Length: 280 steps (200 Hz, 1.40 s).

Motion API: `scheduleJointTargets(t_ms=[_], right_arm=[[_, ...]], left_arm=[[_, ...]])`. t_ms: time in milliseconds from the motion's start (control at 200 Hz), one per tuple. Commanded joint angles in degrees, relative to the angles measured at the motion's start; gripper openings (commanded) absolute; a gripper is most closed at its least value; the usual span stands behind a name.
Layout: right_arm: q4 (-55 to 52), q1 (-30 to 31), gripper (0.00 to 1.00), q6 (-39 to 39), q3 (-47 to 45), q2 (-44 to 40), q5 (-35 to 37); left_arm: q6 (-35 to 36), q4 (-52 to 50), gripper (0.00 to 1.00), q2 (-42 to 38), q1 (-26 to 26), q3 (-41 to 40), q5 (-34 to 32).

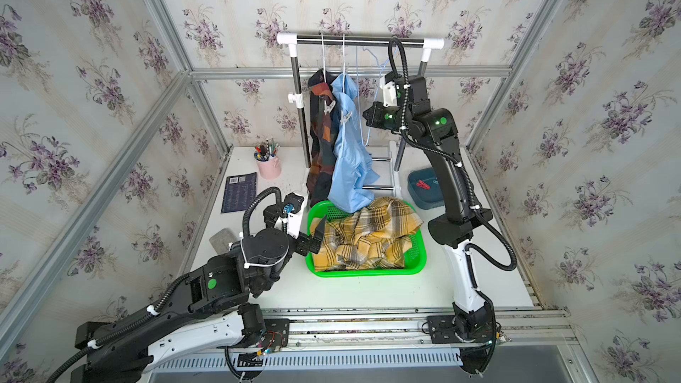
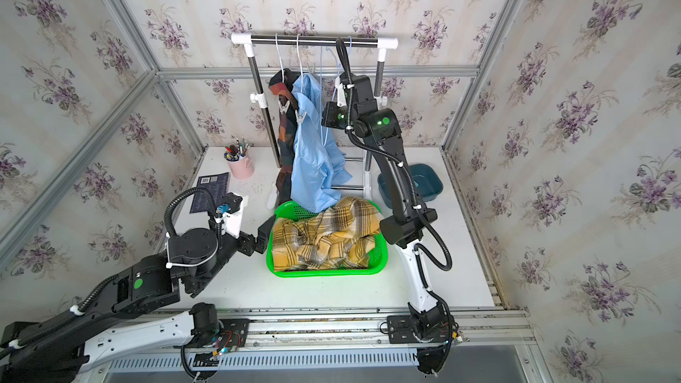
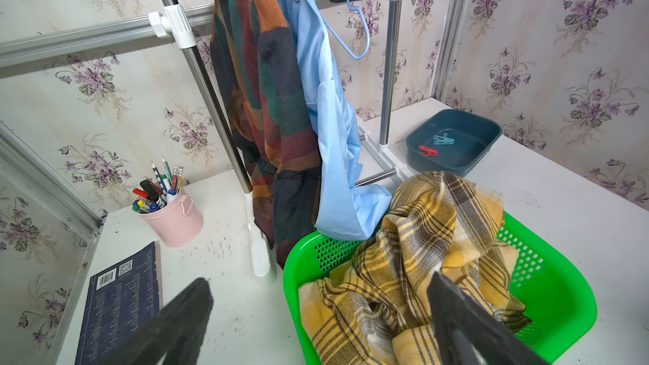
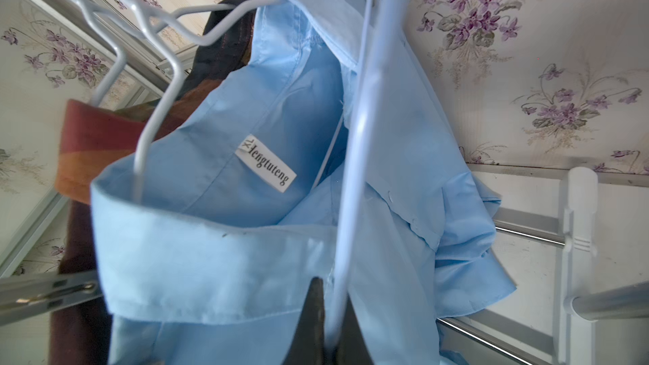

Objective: Remove the clothespins securing long-sleeve shirts to the hanger
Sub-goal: Place the hanger on the clothesline, then pick up the hanger from the clothesline.

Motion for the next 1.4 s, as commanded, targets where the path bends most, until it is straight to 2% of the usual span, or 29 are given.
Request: scheduleJointTargets(t_ms=[0,45,125,235,320,405,565,744,839,1059,1394], right_arm=[[-3.1,0.4,0.0,1.0,0.0,0.6,-0.8],[-2.9,0.8,0.0,0.7,0.1,0.2,0.1],[-1.9,1.0,0.3,0.7,0.1,-0.8,1.3],[-0.5,1.0,0.59,1.0,0.0,-2.8,2.2],[-0.5,1.0,0.71,1.0,0.1,-4.8,3.9],[-1.6,1.0,0.78,0.6,0.1,-6.9,5.6],[-6.2,1.1,0.81,-0.9,0.0,-10.3,5.9],[-11.8,1.2,0.82,-3.7,0.1,-14.7,8.7],[-13.6,1.1,0.9,-4.1,0.0,-17.6,8.6],[-13.6,0.1,0.99,-3.6,0.0,-26.3,10.8],[-10.8,0.1,1.0,-1.8,0.1,-34.1,6.5]], left_arm=[[-0.8,0.9,0.97,0.5,0.4,0.0,0.8],[-0.9,0.9,0.97,0.9,0.5,0.1,1.0],[-1.0,1.0,0.98,1.9,0.6,0.4,1.3],[-0.6,1.6,0.99,3.9,0.8,1.9,2.7],[-0.6,1.8,0.98,6.0,0.9,4.6,4.3],[-0.3,2.7,0.98,8.5,0.8,7.5,5.3],[-0.2,4.9,0.94,15.8,1.8,14.7,5.7],[-2.1,5.2,0.83,27.3,7.8,25.4,8.0],[-2.6,4.9,0.77,33.2,10.7,31.1,8.0],[-3.4,3.0,0.72,43.6,14.8,40.5,9.4],[-3.4,2.4,0.7,52.8,19.1,48.5,11.1]])
